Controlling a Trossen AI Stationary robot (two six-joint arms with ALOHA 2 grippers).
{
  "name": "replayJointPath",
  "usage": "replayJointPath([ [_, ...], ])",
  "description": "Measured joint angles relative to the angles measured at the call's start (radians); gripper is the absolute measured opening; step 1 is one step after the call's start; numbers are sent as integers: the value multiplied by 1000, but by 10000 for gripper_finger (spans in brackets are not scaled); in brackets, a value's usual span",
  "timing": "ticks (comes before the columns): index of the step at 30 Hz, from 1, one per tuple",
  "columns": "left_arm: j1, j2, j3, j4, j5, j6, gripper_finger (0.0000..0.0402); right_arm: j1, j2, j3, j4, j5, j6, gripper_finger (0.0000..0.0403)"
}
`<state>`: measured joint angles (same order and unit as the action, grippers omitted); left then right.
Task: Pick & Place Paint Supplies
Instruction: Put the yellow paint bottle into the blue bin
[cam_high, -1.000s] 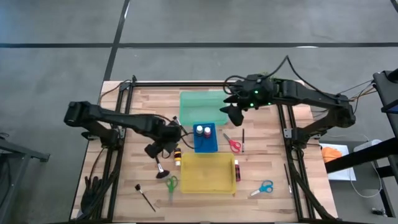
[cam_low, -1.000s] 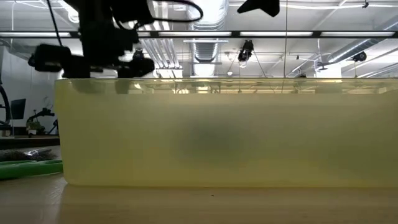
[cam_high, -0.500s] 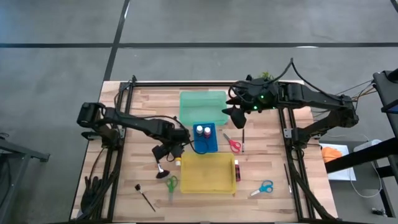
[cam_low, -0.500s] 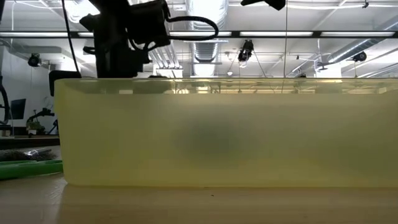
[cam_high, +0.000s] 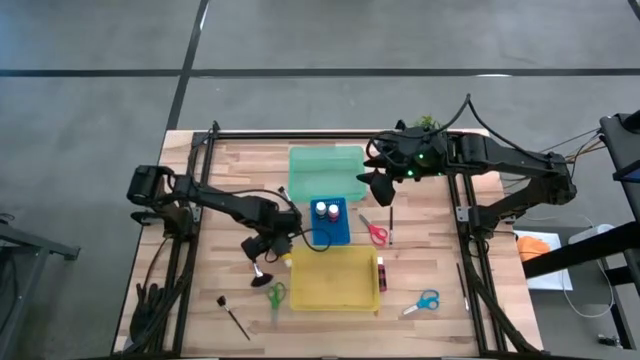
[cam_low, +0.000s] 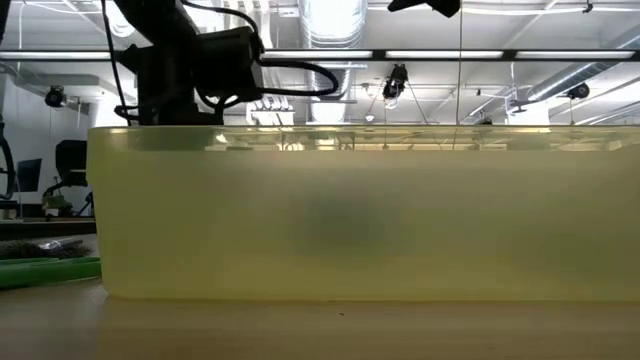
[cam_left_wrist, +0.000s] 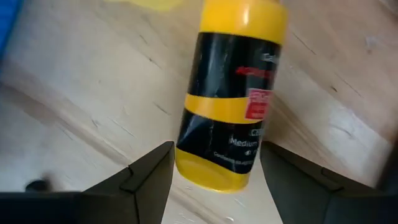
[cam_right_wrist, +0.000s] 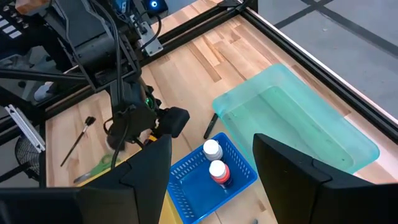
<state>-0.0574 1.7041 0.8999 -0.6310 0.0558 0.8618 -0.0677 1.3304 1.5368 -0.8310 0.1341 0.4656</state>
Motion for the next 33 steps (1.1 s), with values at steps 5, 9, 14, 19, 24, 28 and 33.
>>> replayJointPath([
  [5,0,-7,-10,0,13,-73,231,0,0,0,0,1,2,225],
  [9,0,-13,-11,-6,26,-101,184,0,0,0,0,4,3,225],
  [14,-1,-23,-11,-59,52,-116,130,0,-1,0,1,5,3,225],
  [19,-1,-63,-12,-150,52,-166,138,0,-1,0,9,5,1,225],
  [24,0,-170,-26,-197,52,-242,146,12,6,0,55,3,-20,225],
  [28,0,-292,-31,-223,53,-325,132,26,13,0,80,0,-36,225],
  [33,0,-445,-30,-229,53,-472,131,66,18,0,108,-1,-71,225],
])
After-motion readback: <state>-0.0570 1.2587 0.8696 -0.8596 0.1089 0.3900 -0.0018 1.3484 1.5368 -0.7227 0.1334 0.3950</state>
